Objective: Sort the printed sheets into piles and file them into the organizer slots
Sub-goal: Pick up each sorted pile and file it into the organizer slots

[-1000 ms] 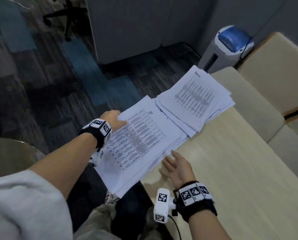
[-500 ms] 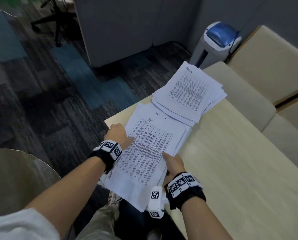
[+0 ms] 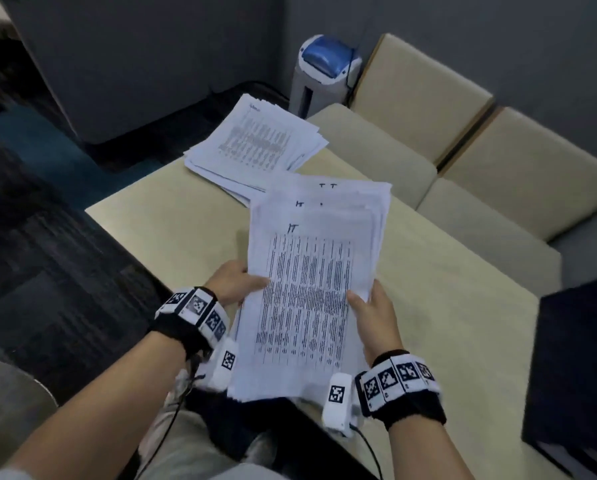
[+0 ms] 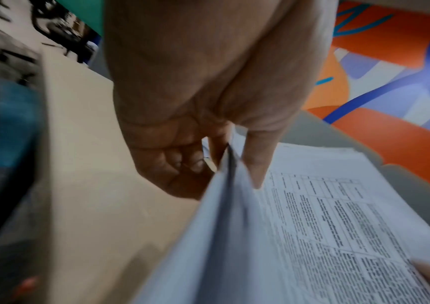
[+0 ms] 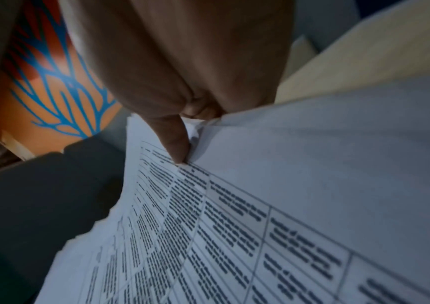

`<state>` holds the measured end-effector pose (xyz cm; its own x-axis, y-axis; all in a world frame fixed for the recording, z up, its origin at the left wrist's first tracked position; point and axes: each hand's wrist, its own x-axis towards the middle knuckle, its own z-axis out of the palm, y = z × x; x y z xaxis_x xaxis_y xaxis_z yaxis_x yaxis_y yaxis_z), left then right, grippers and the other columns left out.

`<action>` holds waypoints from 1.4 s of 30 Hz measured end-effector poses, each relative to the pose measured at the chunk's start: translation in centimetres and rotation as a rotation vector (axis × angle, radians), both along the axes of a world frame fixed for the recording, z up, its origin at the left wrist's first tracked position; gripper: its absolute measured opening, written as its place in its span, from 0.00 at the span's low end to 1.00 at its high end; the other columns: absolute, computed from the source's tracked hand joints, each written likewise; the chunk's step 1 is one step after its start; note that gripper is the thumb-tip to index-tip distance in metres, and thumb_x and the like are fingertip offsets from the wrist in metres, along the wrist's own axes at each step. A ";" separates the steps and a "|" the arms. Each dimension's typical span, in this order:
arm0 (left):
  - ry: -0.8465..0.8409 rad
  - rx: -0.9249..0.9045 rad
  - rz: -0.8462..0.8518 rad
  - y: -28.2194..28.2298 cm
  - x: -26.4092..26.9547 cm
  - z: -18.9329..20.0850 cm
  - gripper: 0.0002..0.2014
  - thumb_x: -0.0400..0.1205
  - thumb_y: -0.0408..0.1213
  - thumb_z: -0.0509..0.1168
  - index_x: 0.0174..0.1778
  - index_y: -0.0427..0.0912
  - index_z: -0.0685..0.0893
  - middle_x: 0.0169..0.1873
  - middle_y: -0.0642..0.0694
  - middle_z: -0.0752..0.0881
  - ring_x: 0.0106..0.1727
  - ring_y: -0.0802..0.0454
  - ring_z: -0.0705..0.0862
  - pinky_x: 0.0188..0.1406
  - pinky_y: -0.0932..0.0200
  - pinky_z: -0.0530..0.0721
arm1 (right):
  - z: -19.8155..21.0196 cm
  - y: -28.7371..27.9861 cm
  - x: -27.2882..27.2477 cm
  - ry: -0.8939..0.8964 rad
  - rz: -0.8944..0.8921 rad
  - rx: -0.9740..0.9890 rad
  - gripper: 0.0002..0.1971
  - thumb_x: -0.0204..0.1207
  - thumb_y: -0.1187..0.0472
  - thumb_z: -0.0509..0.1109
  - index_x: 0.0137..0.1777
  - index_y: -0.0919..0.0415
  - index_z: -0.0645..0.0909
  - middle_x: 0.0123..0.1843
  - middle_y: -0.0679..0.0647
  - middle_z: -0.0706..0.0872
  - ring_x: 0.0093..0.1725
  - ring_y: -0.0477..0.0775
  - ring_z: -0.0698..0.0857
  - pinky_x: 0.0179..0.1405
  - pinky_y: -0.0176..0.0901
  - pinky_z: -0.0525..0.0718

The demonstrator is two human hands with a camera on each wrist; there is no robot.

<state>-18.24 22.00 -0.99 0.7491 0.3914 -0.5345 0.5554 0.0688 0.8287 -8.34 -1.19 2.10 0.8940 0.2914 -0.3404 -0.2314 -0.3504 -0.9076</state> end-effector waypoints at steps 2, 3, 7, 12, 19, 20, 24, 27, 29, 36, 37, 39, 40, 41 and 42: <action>-0.177 -0.126 0.068 -3.1 2.9 2.5 0.17 0.77 0.31 0.74 0.61 0.38 0.85 0.53 0.41 0.90 0.55 0.42 0.89 0.60 0.41 0.86 | 2.6 -3.0 0.7 -0.103 -0.064 0.086 0.34 0.74 0.48 0.72 0.80 0.53 0.70 0.77 0.49 0.79 0.76 0.50 0.77 0.77 0.59 0.74; -0.262 -0.163 0.097 -4.4 4.1 3.8 0.19 0.75 0.30 0.75 0.63 0.38 0.83 0.55 0.42 0.90 0.56 0.43 0.89 0.61 0.41 0.85 | 4.1 -4.1 0.9 -0.163 -0.101 0.118 0.27 0.77 0.52 0.72 0.75 0.53 0.74 0.72 0.48 0.83 0.72 0.48 0.80 0.74 0.54 0.77; -0.530 -0.192 0.071 -8.2 7.8 8.5 0.24 0.74 0.27 0.75 0.66 0.35 0.80 0.57 0.40 0.89 0.56 0.44 0.89 0.58 0.45 0.87 | 8.5 -7.7 2.2 -0.305 -0.231 0.250 0.15 0.81 0.64 0.71 0.66 0.55 0.80 0.59 0.46 0.90 0.59 0.43 0.88 0.58 0.34 0.84; -0.625 -0.191 -0.071 -9.3 10.5 10.9 0.29 0.71 0.25 0.77 0.68 0.28 0.77 0.59 0.35 0.87 0.60 0.41 0.88 0.61 0.47 0.86 | 9.6 -9.7 4.0 -0.229 -0.332 0.334 0.14 0.78 0.57 0.75 0.62 0.59 0.83 0.57 0.54 0.91 0.59 0.55 0.89 0.56 0.46 0.86; -0.698 -0.019 -0.133 -9.4 13.7 12.0 0.13 0.80 0.39 0.72 0.55 0.35 0.83 0.41 0.46 0.88 0.42 0.49 0.88 0.44 0.50 0.90 | 8.9 -7.4 6.5 -0.243 -0.350 0.355 0.17 0.78 0.58 0.74 0.66 0.60 0.83 0.58 0.52 0.92 0.59 0.51 0.90 0.59 0.48 0.87; -0.704 -0.040 -0.095 -9.1 14.1 12.0 0.14 0.80 0.40 0.72 0.56 0.35 0.83 0.43 0.45 0.89 0.43 0.47 0.89 0.44 0.48 0.90 | 8.8 -7.0 6.9 -0.256 -0.385 0.332 0.17 0.77 0.54 0.76 0.63 0.60 0.83 0.56 0.50 0.92 0.57 0.49 0.90 0.60 0.48 0.87; -0.717 -0.036 -0.026 -6.7 15.1 10.8 0.21 0.72 0.34 0.79 0.59 0.42 0.83 0.51 0.44 0.89 0.51 0.52 0.90 0.46 0.58 0.90 | 6.9 -6.7 7.8 -0.218 -0.376 0.269 0.12 0.73 0.55 0.79 0.53 0.56 0.84 0.45 0.44 0.93 0.48 0.40 0.90 0.49 0.31 0.86; -0.692 -0.091 -0.083 -5.6 15.3 9.0 0.26 0.68 0.27 0.80 0.62 0.38 0.83 0.54 0.42 0.89 0.56 0.51 0.88 0.51 0.59 0.88 | 5.3 -6.5 7.4 -0.161 -0.320 0.243 0.11 0.73 0.67 0.78 0.52 0.55 0.84 0.45 0.45 0.93 0.44 0.38 0.91 0.44 0.29 0.88; -0.673 -0.106 -0.142 -5.7 15.3 7.9 0.23 0.69 0.23 0.78 0.60 0.39 0.85 0.53 0.45 0.90 0.55 0.54 0.88 0.51 0.62 0.87 | 4.4 -6.4 7.3 -0.144 -0.316 0.238 0.12 0.74 0.69 0.77 0.56 0.60 0.86 0.49 0.51 0.93 0.47 0.45 0.92 0.42 0.33 0.88; -0.669 -0.241 -0.036 -5.5 16.3 8.2 0.15 0.71 0.28 0.77 0.53 0.36 0.88 0.53 0.33 0.89 0.56 0.40 0.88 0.57 0.45 0.88 | 3.8 -7.8 8.7 -0.144 -0.310 0.203 0.21 0.69 0.65 0.81 0.62 0.61 0.83 0.55 0.51 0.92 0.55 0.49 0.90 0.49 0.35 0.86; -0.667 -0.269 0.015 -5.3 16.5 8.5 0.16 0.69 0.30 0.77 0.52 0.36 0.88 0.53 0.34 0.90 0.57 0.39 0.88 0.57 0.46 0.88 | 3.4 -8.4 8.7 -0.134 -0.338 0.193 0.26 0.67 0.61 0.83 0.65 0.59 0.81 0.57 0.50 0.91 0.56 0.49 0.90 0.49 0.35 0.86; -0.689 -0.401 0.090 -5.0 16.8 9.0 0.18 0.69 0.31 0.76 0.56 0.38 0.87 0.54 0.38 0.90 0.58 0.41 0.88 0.57 0.50 0.87 | 2.8 -9.5 8.2 -0.049 -0.423 0.229 0.40 0.59 0.49 0.87 0.72 0.53 0.77 0.62 0.49 0.89 0.59 0.48 0.89 0.50 0.39 0.85; -0.704 -0.509 0.117 -4.9 16.9 9.1 0.18 0.70 0.30 0.74 0.57 0.39 0.86 0.54 0.40 0.90 0.57 0.45 0.89 0.55 0.53 0.87 | 2.5 -9.7 8.0 0.011 -0.446 0.289 0.44 0.57 0.45 0.87 0.74 0.51 0.76 0.64 0.49 0.88 0.62 0.48 0.88 0.53 0.44 0.84; -0.715 -0.610 0.125 -5.1 17.0 9.1 0.18 0.70 0.30 0.73 0.57 0.39 0.85 0.51 0.42 0.91 0.53 0.48 0.90 0.51 0.55 0.89 | 2.3 -9.7 8.0 0.076 -0.453 0.392 0.42 0.60 0.46 0.85 0.75 0.51 0.76 0.66 0.49 0.88 0.65 0.51 0.86 0.58 0.51 0.84; -0.704 -0.689 0.131 -5.4 17.0 9.0 0.18 0.70 0.31 0.73 0.56 0.39 0.84 0.45 0.44 0.92 0.47 0.52 0.90 0.45 0.57 0.89 | 2.3 -9.6 8.2 0.128 -0.450 0.522 0.36 0.67 0.50 0.81 0.76 0.53 0.76 0.69 0.52 0.86 0.68 0.55 0.84 0.64 0.57 0.82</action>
<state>-1.23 16.58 8.00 0.9559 0.2647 -0.1268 -0.0940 0.6853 0.7221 -0.14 -10.77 4.45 0.9282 0.0561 -0.3678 -0.3683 0.2788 -0.8869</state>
